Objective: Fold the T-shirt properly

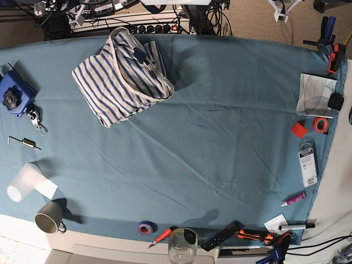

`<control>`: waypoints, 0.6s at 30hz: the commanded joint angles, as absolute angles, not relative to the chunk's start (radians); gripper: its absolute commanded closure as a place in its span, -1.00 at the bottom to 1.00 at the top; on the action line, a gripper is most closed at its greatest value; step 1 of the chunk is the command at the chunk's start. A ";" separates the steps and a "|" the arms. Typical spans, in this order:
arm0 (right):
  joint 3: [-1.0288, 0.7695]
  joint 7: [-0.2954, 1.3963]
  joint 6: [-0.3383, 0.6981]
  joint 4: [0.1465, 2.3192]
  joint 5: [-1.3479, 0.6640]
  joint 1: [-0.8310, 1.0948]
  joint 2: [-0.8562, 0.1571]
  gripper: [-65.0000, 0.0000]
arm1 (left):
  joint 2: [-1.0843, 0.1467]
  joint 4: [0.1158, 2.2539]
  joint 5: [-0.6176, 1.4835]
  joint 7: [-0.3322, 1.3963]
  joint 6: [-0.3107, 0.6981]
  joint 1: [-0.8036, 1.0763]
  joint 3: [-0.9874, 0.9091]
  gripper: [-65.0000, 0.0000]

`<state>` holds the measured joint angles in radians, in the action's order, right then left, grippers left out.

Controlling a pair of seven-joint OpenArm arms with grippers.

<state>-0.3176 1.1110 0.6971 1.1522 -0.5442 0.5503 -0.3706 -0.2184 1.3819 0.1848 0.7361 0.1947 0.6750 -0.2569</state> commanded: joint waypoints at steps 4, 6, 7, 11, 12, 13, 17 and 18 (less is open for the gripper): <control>-0.320 1.020 0.698 1.025 -0.405 0.503 -0.387 1.00 | -0.227 1.207 0.188 0.621 0.267 0.612 -0.259 1.00; -0.320 0.961 0.698 0.969 -0.345 0.483 -0.387 1.00 | -0.227 1.119 0.187 0.544 0.285 0.574 -0.259 1.00; -0.320 0.929 0.698 0.945 -0.327 0.476 -0.387 1.00 | -0.227 1.078 0.188 0.508 0.287 0.556 -0.259 1.00; -0.319 0.807 0.698 0.881 -0.232 0.450 -0.370 1.00 | -0.227 0.928 0.187 0.404 0.286 0.485 -0.259 1.00; -0.316 0.773 0.698 0.869 -0.202 0.444 -0.364 1.00 | -0.227 0.892 0.187 0.393 0.287 0.467 -0.259 1.00; -0.307 0.736 0.698 0.859 -0.170 0.440 -0.359 1.00 | -0.227 0.857 0.187 0.391 0.287 0.450 -0.259 1.00; -0.207 0.542 0.698 0.819 0.008 0.432 -0.336 1.00 | -0.228 0.730 0.186 0.390 0.287 0.384 -0.259 1.00; -0.169 0.479 0.698 0.804 0.062 0.432 -0.330 1.00 | -0.227 0.705 0.186 0.382 0.287 0.370 -0.259 1.00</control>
